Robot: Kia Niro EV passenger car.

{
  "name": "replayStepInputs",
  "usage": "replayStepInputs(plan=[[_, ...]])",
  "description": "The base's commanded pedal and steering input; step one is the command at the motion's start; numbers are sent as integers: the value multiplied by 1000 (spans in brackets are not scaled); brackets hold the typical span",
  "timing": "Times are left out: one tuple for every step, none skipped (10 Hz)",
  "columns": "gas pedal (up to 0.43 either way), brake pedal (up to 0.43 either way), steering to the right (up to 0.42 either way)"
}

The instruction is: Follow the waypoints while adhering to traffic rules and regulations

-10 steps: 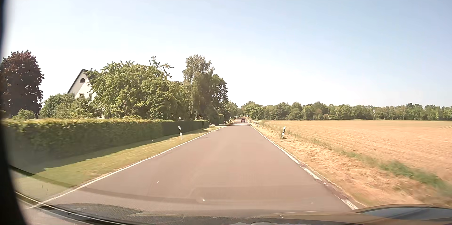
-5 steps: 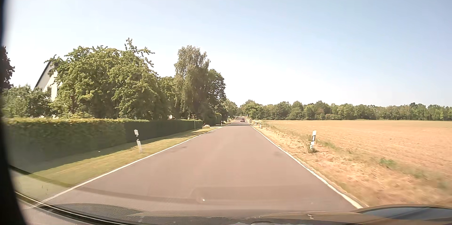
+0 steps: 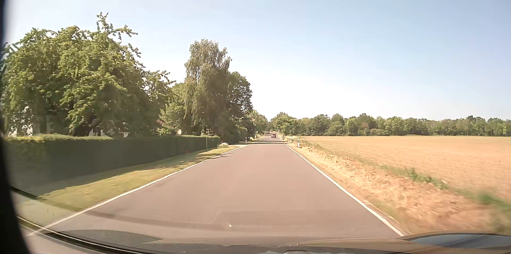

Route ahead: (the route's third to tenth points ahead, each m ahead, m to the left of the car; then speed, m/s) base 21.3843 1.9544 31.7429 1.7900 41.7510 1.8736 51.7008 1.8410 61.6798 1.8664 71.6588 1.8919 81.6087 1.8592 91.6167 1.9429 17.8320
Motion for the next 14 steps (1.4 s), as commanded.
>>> replayStepInputs(plan=[[209,0,2],[220,0,2],[220,0,2],[220,0,2],[220,0,2],[220,0,2],[220,0,2],[220,0,1],[220,0,1],[220,0,1],[220,0,1],[228,0,1],[228,0,1],[228,0,0]])
